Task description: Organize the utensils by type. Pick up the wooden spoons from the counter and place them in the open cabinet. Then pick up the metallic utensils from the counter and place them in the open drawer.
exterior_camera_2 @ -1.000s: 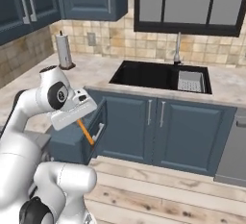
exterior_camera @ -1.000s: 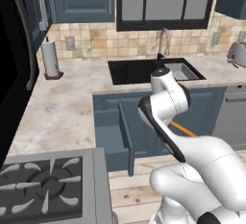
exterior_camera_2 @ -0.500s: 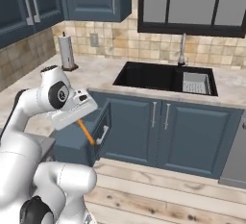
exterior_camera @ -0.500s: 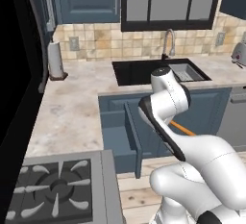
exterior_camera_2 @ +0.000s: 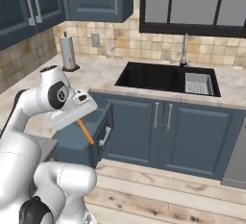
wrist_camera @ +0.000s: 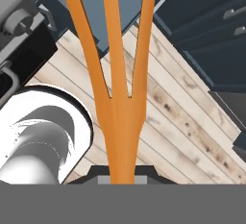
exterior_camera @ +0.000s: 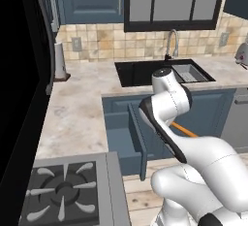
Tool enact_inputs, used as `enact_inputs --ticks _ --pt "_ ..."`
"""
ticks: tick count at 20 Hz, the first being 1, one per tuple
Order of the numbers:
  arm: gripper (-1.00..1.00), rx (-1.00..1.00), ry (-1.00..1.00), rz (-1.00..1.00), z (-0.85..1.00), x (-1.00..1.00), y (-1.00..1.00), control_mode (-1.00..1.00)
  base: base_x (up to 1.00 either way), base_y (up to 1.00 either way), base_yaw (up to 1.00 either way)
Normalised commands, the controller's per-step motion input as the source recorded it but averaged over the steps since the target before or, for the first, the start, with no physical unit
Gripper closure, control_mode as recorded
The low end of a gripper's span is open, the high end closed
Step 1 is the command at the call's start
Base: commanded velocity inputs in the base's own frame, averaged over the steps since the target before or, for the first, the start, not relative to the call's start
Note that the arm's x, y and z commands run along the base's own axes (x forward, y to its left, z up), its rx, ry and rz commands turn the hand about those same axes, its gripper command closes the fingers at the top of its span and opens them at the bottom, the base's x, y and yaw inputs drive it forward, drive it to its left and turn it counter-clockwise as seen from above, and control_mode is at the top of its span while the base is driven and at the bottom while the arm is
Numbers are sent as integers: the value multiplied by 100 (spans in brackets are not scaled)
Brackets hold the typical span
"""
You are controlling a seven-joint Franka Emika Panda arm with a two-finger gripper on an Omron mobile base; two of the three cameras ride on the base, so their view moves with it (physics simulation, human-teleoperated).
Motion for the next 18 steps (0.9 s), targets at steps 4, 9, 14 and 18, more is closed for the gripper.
enact_inputs --ticks 4,9,14,18 --pt "100 0 0 0 0 0 0 100 46 20 0" --pt "100 0 0 0 0 0 0 100 60 21 0" --pt "100 0 0 0 0 0 0 100 59 12 0" --pt "100 0 0 0 0 0 0 100 35 20 0"
